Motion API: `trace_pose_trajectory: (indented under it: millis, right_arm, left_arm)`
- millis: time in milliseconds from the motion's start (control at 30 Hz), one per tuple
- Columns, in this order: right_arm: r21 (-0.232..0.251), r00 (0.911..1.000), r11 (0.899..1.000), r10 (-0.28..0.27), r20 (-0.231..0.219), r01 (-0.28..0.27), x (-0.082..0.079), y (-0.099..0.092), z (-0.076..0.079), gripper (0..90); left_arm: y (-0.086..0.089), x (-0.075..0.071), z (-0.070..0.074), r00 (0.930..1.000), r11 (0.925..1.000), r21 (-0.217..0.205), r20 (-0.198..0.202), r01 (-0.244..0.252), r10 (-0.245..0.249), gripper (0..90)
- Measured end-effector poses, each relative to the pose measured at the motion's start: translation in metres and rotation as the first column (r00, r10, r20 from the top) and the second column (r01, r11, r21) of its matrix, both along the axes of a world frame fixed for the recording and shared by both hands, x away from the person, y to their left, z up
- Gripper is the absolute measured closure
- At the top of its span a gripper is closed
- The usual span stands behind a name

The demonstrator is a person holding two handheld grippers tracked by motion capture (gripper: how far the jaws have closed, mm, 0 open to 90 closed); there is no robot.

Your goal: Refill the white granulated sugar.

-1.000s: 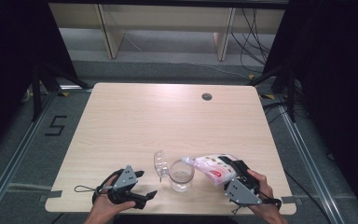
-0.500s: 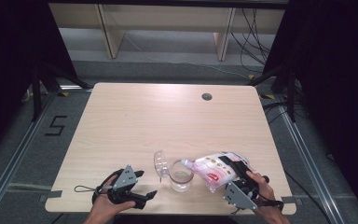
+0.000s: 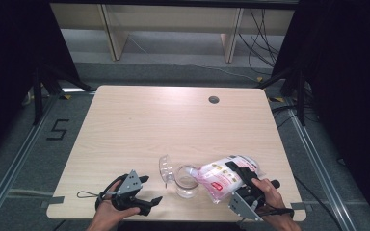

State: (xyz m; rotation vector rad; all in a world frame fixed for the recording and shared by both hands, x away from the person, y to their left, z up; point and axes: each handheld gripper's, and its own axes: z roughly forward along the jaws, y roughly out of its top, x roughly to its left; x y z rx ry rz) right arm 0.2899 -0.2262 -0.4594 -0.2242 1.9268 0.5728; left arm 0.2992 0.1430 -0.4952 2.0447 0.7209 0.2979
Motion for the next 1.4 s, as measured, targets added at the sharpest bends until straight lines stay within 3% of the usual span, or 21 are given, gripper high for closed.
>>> trace_pose_trajectory:
  millis: [33, 100, 133, 167, 200, 400, 467, 500, 533, 567, 600, 667, 700, 767, 1033, 1100, 1133, 1267, 1333, 1367, 1400]
  right_arm:
    - [-0.022, 0.9998, 1.0, 0.009, 0.017, -0.009, 0.0, 0.001, 0.002, 50.7]
    - [-0.008, 0.9999, 1.0, 0.009, 0.014, -0.009, 0.0, 0.001, -0.002, 50.7]
    - [-0.076, 0.998, 0.997, 0.028, 0.056, -0.024, 0.0, 0.003, 0.004, 50.8]
    - [-0.03, 0.9994, 1.0, -0.005, 0.034, 0.006, -0.001, 0.002, -0.002, 50.8]
    - [-0.076, 0.9982, 0.997, 0.031, 0.051, -0.027, 0.001, 0.003, 0.001, 50.8]
    - [-0.063, 0.9988, 0.998, 0.007, 0.049, -0.004, 0.0, 0.005, 0.0, 50.9]
    - [-0.121, 0.9955, 0.992, 0.04, 0.086, -0.029, 0.001, 0.007, 0.004, 50.9]
    - [-0.077, 0.9983, 0.997, 0.008, 0.057, -0.004, -0.001, 0.006, 0.0, 50.9]
    - [-0.105, 0.9971, 0.994, 0.018, 0.074, -0.01, -0.001, 0.007, 0.002, 50.9]
    - [-0.088, 0.998, 0.996, 0.009, 0.063, -0.003, -0.001, 0.006, 0.001, 50.9]
    - [-0.13, 0.9934, 0.991, 0.044, 0.105, -0.031, 0.001, 0.008, 0.005, 50.9]
    - [-0.15, 0.9923, 0.988, 0.04, 0.117, -0.022, 0.001, 0.009, 0.004, 50.9]
    - [-0.127, 0.9952, 0.992, 0.014, 0.097, -0.001, 0.0, 0.008, 0.001, 51.0]
    - [-0.168, 0.9912, 0.985, 0.053, 0.122, -0.032, 0.003, 0.01, 0.003, 51.0]
    - [-0.223, 0.9869, 0.975, 0.054, 0.152, -0.019, 0.004, 0.011, 0.003, 51.1]
    - [-0.245, 0.9823, 0.969, 0.073, 0.173, -0.029, 0.006, 0.013, 0.003, 51.1]
    - [-0.227, 0.9881, 0.974, 0.044, 0.147, -0.01, 0.006, 0.013, 0.001, 51.2]
    - [-0.26, 0.9791, 0.965, 0.084, 0.185, -0.034, 0.008, 0.015, 0.003, 51.2]
    - [-0.244, 0.9853, 0.97, 0.05, 0.163, -0.009, 0.007, 0.015, 0.001, 51.3]
    - [-0.252, 0.9814, 0.967, 0.068, 0.18, -0.02, 0.008, 0.015, 0.003, 51.3]
    - [-0.241, 0.9826, 0.97, 0.062, 0.175, -0.018, 0.008, 0.015, 0.003, 51.3]
  left_arm:
    - [0.0, 0.0, 0.0, 1.0, 1.0, -0.006, -0.003, 0.0, 0.0, 16.0]
    - [0.0, 0.0, -0.001, 1.0, 0.9999, -0.013, 0.001, 0.0, 0.0, 16.0]
    - [0.0, 0.001, -0.001, 0.9999, 1.0, -0.005, 0.009, 0.007, -0.007, 16.0]
    - [0.001, 0.001, 0.0, 0.9997, 0.9999, 0.002, 0.017, 0.015, -0.015, 16.0]
    - [0.0, 0.0, -0.001, 1.0, 1.0, -0.01, 0.0, -0.002, 0.002, 16.0]
    - [0.0, 0.0, -0.001, 1.0, 1.0, -0.008, -0.004, 0.001, -0.001, 16.0]
    - [0.0, 0.0, 0.0, 1.0, 1.0, -0.006, -0.006, 0.005, -0.005, 16.0]
    - [0.0, 0.0, -0.001, 1.0, 1.0, -0.007, -0.003, 0.001, -0.001, 16.0]
    - [0.0, 0.0, -0.001, 1.0, 1.0, -0.007, -0.003, 0.0, 0.0, 16.0]
    - [0.0, 0.0, -0.001, 1.0, 1.0, -0.006, -0.005, 0.003, -0.003, 16.0]
    - [0.0, 0.0, -0.001, 1.0, 1.0, -0.007, -0.007, 0.004, -0.004, 16.0]
    - [0.0, 0.0, 0.0, 0.9999, 0.9999, -0.003, -0.01, 0.01, -0.01, 16.0]
    - [0.0, 0.0, 0.0, 0.9999, 1.0, -0.004, -0.008, 0.008, -0.008, 16.1]
    - [0.0, 0.0, -0.001, 1.0, 1.0, -0.007, -0.005, 0.004, -0.004, 16.0]
    - [0.0, 0.0, -0.001, 1.0, 1.0, -0.007, -0.008, 0.002, -0.002, 16.0]
    - [0.002, 0.001, 0.0, 1.0, 0.9997, 0.023, -0.002, 0.003, -0.003, 16.1]
    - [0.002, 0.001, -0.001, 1.0, 0.9998, 0.022, -0.002, 0.002, -0.002, 16.0]
    - [0.002, 0.0, 0.0, 1.0, 0.9998, 0.021, 0.001, 0.004, -0.004, 16.0]
    - [0.0, -0.001, -0.001, 0.9999, 0.9998, -0.017, -0.009, -0.007, 0.007, 16.0]
    - [0.002, 0.0, 0.0, 1.0, 0.9999, 0.015, -0.001, -0.001, 0.001, 16.1]
    - [0.001, -0.001, 0.0, 1.0, 1.0, 0.008, 0.001, -0.001, 0.001, 16.1]
